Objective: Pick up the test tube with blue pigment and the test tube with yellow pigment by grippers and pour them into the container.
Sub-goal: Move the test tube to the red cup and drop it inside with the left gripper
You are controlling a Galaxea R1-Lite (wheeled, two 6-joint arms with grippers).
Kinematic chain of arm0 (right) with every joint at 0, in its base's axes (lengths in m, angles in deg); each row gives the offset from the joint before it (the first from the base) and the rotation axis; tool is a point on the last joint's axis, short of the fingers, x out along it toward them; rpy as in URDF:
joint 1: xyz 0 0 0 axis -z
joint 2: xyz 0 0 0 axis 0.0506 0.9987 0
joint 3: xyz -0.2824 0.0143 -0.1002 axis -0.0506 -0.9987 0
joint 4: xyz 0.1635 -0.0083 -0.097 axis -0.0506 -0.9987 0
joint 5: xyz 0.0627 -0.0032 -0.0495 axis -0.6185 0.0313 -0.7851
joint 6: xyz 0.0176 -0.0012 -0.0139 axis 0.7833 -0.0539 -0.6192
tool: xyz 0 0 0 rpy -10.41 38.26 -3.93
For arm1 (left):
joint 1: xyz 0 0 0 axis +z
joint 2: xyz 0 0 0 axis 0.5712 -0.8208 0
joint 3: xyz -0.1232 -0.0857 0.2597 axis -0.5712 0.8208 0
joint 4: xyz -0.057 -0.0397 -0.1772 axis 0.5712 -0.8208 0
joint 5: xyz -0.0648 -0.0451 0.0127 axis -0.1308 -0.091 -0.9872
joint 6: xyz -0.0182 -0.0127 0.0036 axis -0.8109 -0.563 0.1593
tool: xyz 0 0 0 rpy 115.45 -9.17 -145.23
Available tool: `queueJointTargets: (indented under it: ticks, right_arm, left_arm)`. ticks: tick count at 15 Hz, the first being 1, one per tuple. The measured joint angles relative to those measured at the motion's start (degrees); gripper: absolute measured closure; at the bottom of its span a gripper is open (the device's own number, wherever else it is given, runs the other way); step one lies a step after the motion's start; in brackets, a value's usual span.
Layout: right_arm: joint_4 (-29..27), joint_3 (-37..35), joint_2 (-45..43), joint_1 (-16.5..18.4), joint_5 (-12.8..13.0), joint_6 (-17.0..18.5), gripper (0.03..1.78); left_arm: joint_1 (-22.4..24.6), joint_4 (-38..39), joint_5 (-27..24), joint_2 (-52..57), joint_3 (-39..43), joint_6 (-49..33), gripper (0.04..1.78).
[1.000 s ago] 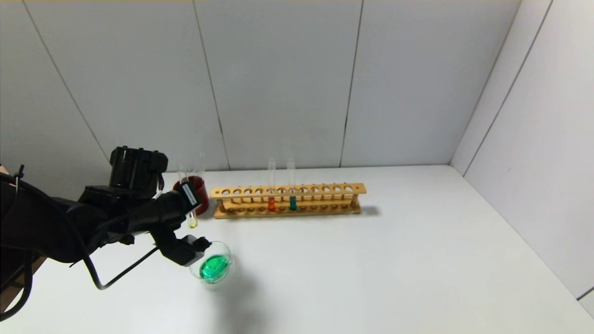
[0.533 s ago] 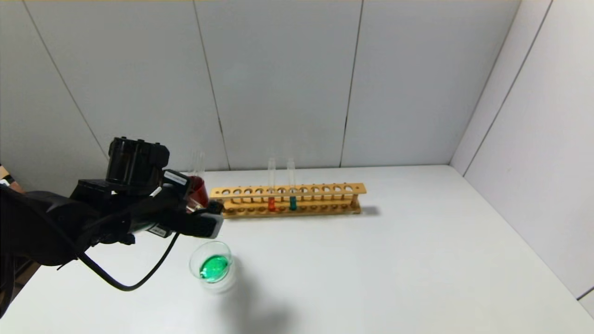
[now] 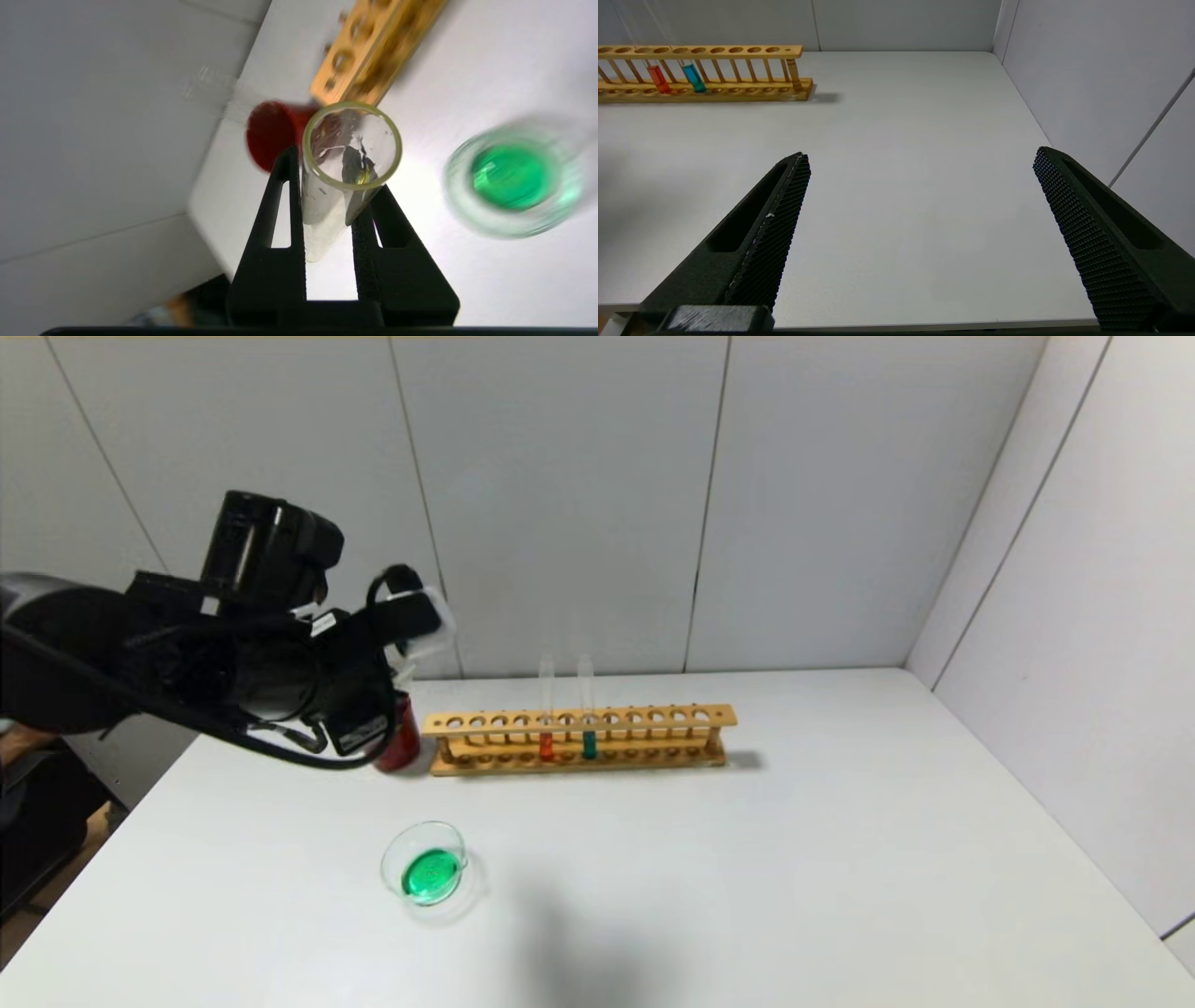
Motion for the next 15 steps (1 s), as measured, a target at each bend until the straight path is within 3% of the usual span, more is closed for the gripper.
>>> queueJointTargets:
  ticks: [2, 4, 8, 15]
  right_arm:
    - [0.00, 0.00, 0.00, 0.00, 0.00, 0.00, 0.06]
    - [0.00, 0.00, 0.00, 0.02, 0.00, 0.00, 0.06]
    - [0.00, 0.00, 0.00, 0.00, 0.02, 0.00, 0.06]
    - [0.00, 0.00, 0.00, 0.00, 0.00, 0.00, 0.06]
  left_arm:
    - [2.27, -4.24, -9.74, 0.50, -4.53, -11.82, 1.49]
    - [6.51, 0.82, -15.86, 0.91, -5.25, -21.25, 1.49]
    - [15.31, 16.41, -17.35, -0.15, -2.74, -34.77, 1.49]
    - [21.85, 23.94, -17.30, -6.84, -2.00, -42.64, 1.49]
